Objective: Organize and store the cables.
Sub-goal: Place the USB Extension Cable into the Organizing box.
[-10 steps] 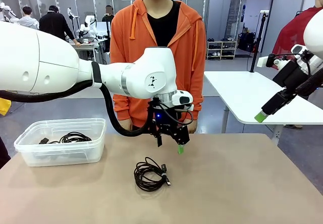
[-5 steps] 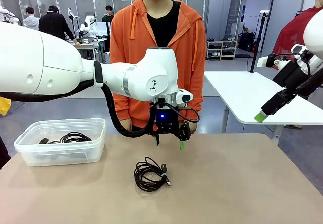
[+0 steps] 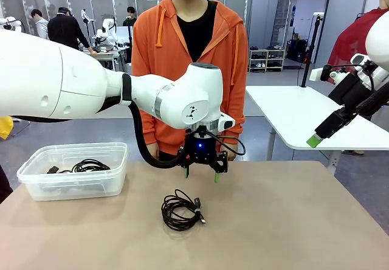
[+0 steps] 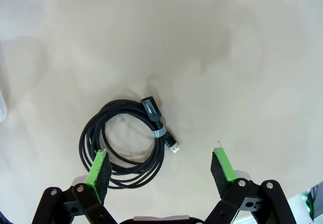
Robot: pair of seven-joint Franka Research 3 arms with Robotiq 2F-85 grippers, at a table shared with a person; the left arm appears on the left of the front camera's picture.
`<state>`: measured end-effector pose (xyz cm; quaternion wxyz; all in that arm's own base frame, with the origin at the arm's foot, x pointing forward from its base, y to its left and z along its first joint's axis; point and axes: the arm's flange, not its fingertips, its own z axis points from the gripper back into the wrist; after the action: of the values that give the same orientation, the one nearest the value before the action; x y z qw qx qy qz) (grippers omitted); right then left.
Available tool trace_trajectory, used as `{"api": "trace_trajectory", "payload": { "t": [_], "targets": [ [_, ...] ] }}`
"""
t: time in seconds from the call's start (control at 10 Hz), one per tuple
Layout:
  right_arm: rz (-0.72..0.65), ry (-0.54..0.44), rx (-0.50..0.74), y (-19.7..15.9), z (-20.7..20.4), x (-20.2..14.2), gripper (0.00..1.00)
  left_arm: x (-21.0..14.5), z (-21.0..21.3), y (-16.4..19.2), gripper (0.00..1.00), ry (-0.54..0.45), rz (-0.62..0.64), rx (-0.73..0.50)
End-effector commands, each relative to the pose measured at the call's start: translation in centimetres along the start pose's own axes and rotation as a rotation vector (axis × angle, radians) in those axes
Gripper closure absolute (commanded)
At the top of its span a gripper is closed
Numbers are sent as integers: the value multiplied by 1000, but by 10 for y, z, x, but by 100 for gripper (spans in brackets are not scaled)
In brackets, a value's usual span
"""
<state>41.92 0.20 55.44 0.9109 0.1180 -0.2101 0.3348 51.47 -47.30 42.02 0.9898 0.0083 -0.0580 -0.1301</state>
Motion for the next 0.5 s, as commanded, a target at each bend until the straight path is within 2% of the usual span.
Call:
{"api": "trace_trajectory", "payload": {
  "t": [0.0, 0.3, 0.4],
  "targets": [
    [-18, -5, 1, 1, 1, 0, 0, 1, 5, 5, 0, 14, -31, -39],
    [-18, -5, 1, 1, 1, 0, 0, 2, 2, 2, 0, 2, -21, -11],
    [-18, -5, 1, 1, 1, 0, 0, -2, -5, -5, 0, 31, 58, -7]
  ]
}}
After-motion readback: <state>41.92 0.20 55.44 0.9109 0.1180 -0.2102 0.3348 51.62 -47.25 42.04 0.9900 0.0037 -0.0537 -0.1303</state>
